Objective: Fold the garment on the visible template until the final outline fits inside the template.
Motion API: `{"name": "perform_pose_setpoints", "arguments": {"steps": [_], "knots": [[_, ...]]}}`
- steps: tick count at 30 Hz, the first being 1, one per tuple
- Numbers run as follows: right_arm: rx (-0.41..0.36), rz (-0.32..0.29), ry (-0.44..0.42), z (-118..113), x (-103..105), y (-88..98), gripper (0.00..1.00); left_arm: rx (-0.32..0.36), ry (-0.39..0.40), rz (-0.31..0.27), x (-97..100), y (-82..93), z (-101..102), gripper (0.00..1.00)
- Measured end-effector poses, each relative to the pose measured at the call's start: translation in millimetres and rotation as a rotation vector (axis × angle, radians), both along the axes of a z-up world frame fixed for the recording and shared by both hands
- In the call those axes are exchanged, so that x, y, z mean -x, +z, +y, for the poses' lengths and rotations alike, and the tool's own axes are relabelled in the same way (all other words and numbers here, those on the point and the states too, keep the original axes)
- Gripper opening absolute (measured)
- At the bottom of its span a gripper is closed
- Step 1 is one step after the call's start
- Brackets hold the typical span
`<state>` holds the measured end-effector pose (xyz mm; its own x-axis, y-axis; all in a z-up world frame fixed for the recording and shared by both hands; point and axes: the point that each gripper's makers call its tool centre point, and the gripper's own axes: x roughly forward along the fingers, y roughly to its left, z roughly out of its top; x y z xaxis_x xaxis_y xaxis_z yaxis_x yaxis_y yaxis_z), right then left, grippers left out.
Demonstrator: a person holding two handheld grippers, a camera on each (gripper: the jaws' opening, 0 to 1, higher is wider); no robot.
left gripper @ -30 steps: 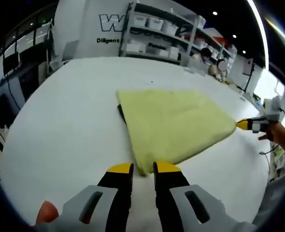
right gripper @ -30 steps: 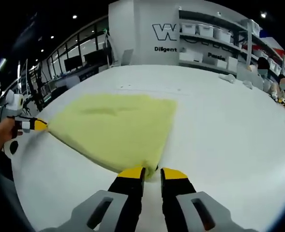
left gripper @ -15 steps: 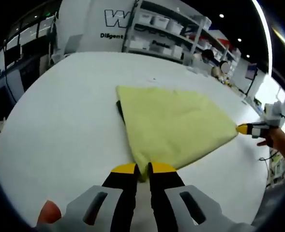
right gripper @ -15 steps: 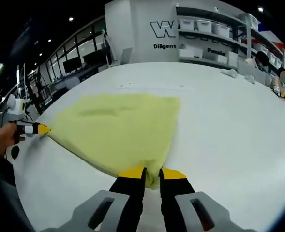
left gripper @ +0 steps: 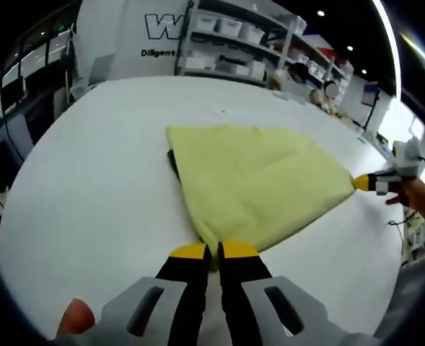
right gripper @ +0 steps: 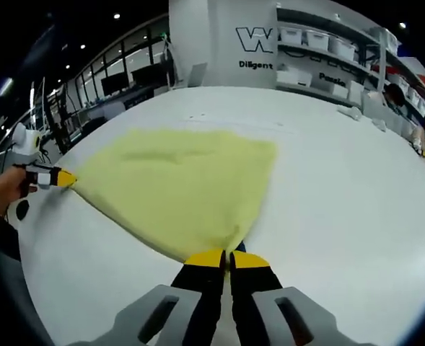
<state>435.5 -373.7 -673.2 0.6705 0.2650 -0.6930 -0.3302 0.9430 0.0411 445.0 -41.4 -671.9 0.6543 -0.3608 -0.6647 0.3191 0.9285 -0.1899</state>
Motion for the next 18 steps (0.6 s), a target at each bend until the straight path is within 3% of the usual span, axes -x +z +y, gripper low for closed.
{"name": "perform_pose_setpoints", "arguments": {"steps": [18], "knots": [[0.065, 0.127, 0.034, 1, 62, -2.0, 0.0, -0.022, -0.023, 0.049, 68.7, 0.6, 0, 0.01]]}}
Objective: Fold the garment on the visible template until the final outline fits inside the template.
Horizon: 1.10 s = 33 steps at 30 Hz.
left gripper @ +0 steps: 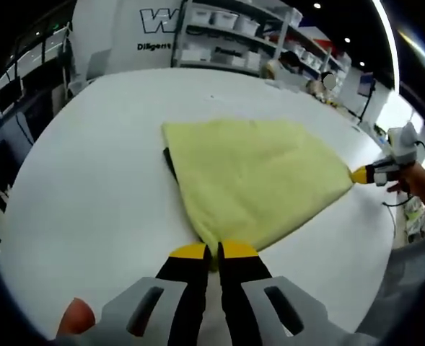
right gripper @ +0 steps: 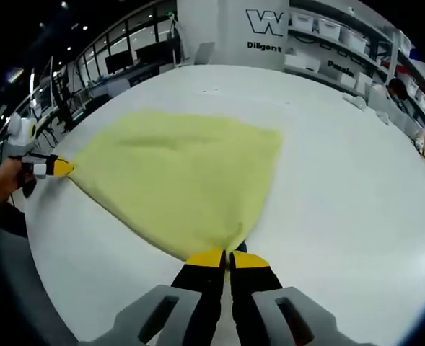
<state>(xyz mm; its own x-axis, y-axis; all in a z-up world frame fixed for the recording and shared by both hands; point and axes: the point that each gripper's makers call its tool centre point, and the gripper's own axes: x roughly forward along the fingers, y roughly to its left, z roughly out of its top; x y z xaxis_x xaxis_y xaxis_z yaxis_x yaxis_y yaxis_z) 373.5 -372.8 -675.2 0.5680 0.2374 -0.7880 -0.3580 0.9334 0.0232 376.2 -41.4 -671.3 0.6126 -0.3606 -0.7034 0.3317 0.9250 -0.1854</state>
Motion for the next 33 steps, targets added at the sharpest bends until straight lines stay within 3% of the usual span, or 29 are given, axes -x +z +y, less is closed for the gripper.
{"name": "perform_pose_setpoints", "arguments": {"steps": [11, 19, 33], "knots": [[0.02, 0.066, 0.023, 4, 41, -0.7, 0.0, -0.028, -0.026, 0.029, 33.4, 0.1, 3, 0.01], [0.028, 0.086, 0.023, 4, 52, -1.8, 0.0, -0.042, -0.049, 0.051, 48.9, -0.4, 1, 0.01], [0.025, 0.103, 0.023, 2, 61, -3.5, 0.0, -0.048, -0.055, 0.069, 58.3, -1.6, -2, 0.01]]}}
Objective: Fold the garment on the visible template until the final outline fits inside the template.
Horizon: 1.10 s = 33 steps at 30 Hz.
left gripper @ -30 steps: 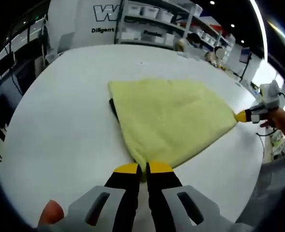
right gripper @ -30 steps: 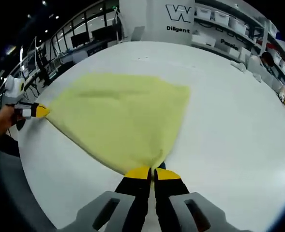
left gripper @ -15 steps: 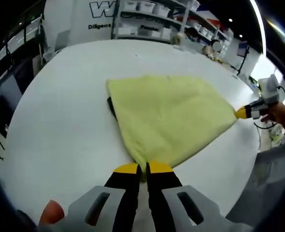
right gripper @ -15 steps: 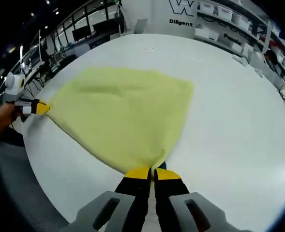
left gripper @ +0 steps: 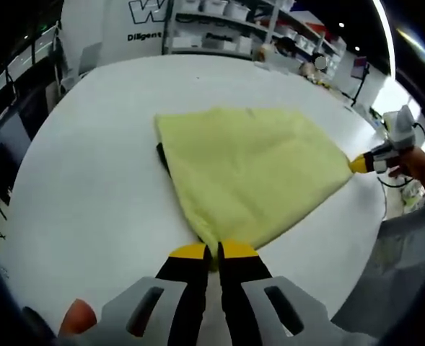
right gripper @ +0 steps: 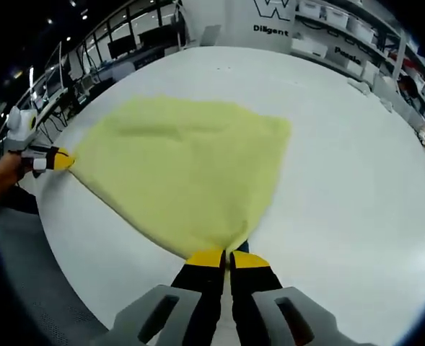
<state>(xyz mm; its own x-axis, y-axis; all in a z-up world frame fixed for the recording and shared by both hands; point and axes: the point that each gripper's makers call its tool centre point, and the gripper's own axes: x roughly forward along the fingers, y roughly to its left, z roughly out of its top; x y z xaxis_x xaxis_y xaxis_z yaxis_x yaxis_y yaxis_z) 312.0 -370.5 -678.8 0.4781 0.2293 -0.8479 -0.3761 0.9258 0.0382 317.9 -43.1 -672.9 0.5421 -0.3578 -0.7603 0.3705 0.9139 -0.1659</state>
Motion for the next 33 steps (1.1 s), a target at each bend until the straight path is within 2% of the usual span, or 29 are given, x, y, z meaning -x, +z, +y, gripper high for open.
{"name": "perform_pose_setpoints", "arguments": {"steps": [26, 33], "knots": [[-0.019, -0.012, -0.012, -0.3, 0.3, -1.4, 0.0, -0.007, -0.003, -0.015, 1.4, -1.3, 0.5, 0.03], [-0.024, -0.013, -0.018, -0.6, 1.6, -0.5, 0.02, -0.021, 0.002, -0.009, 3.4, -1.4, 2.1, 0.08]]}}
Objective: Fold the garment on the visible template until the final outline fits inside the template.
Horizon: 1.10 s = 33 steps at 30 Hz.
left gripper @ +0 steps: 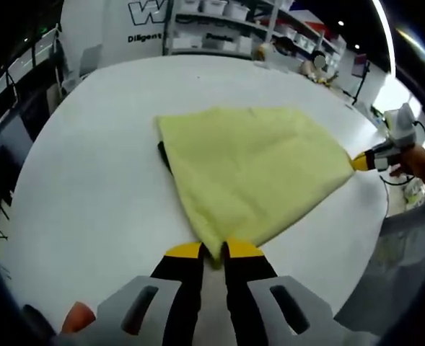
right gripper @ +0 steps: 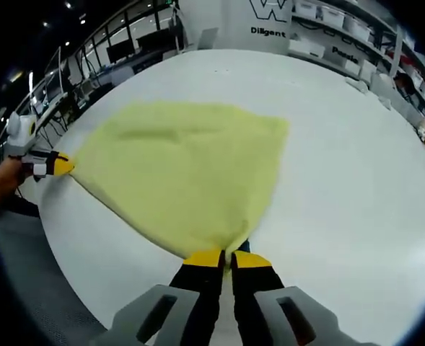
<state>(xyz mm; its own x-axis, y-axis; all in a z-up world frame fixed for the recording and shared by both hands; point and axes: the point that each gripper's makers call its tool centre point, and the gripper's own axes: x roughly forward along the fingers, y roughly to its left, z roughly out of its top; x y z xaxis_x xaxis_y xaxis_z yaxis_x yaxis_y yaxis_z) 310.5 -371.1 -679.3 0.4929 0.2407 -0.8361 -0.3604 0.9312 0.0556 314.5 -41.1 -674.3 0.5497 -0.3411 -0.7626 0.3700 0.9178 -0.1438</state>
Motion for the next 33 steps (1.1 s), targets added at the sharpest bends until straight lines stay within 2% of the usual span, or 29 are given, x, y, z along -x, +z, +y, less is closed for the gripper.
{"name": "perform_pose_setpoints", "arguments": {"steps": [3, 7, 9, 15, 18, 25, 27, 32, 33], "knots": [[-0.006, -0.001, -0.005, 0, 1, 0.6, 0.04, -0.003, 0.008, 0.002, 0.7, 0.8, 2, 0.12], [-0.007, -0.01, -0.026, -4, 1, 4.7, 0.11, -0.001, 0.025, -0.002, 0.5, 2.7, 3, 0.21], [-0.013, -0.021, -0.04, -6, 0, 7.1, 0.13, 0.006, 0.027, -0.007, 0.7, 5.0, 2, 0.21], [-0.01, -0.049, -0.058, -10, -1, 13.8, 0.19, 0.014, 0.053, -0.039, -2.2, 14.2, 4, 0.31], [-0.006, -0.071, -0.064, -11, -1, 20.5, 0.21, 0.023, 0.068, -0.055, -3.3, 20.2, 8, 0.33], [-0.023, -0.167, -0.025, 3, 6, 51.6, 0.24, 0.088, 0.044, -0.14, 5.1, 53.0, -4, 0.38], [-0.041, -0.184, -0.017, 9, 11, 58.1, 0.26, 0.099, 0.044, -0.146, 10.4, 58.9, -6, 0.39], [-0.053, -0.221, 0.002, 19, 27, 71.2, 0.33, 0.144, 0.023, -0.206, 33.7, 81.9, -19, 0.46], [-0.055, -0.237, 0.013, 23, 32, 75.6, 0.35, 0.171, 0.002, -0.219, 41.1, 87.0, -26, 0.47]]}}
